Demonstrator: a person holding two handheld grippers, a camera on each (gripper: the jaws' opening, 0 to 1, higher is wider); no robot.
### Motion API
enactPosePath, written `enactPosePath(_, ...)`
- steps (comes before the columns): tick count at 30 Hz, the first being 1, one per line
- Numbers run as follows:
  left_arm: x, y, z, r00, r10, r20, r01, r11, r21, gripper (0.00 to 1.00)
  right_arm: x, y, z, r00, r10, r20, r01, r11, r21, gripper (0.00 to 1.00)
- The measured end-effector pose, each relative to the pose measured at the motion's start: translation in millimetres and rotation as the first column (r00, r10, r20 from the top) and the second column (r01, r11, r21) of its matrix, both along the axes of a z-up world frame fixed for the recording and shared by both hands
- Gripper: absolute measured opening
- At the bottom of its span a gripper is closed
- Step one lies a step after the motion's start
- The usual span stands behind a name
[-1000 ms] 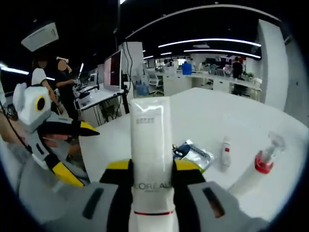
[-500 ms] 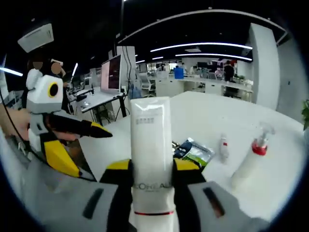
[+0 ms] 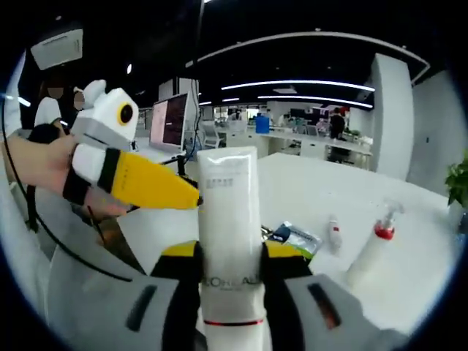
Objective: Arrange the skincare products in the storage area until every visible bottle or jar stands upright without overlapping.
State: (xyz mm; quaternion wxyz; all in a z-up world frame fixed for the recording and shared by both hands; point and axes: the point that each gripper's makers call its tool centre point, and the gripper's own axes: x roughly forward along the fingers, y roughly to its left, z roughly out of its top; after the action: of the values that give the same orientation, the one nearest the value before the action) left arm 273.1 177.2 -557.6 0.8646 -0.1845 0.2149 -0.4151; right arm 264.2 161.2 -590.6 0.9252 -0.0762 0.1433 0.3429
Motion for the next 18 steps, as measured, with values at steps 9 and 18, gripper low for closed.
enactPosePath(9, -4.2, -16.8, 2.2, 0.999, -0.024, -0.041, 0.022, 0.999, -0.047, 0.29, -7.6, 11.3, 7.9, 1.000, 0.011, 0.007, -0.011, 1.000, 0.018, 0.32)
enactPosePath(18, 0.3, -22.3, 5.3, 1.000, -0.008, -0.013, 0.007, 0.998, -0.069, 0.17, -4.6, 6.0, 4.7, 0.998, 0.053, -0.017, -0.053, 0.998, 0.017, 0.33)
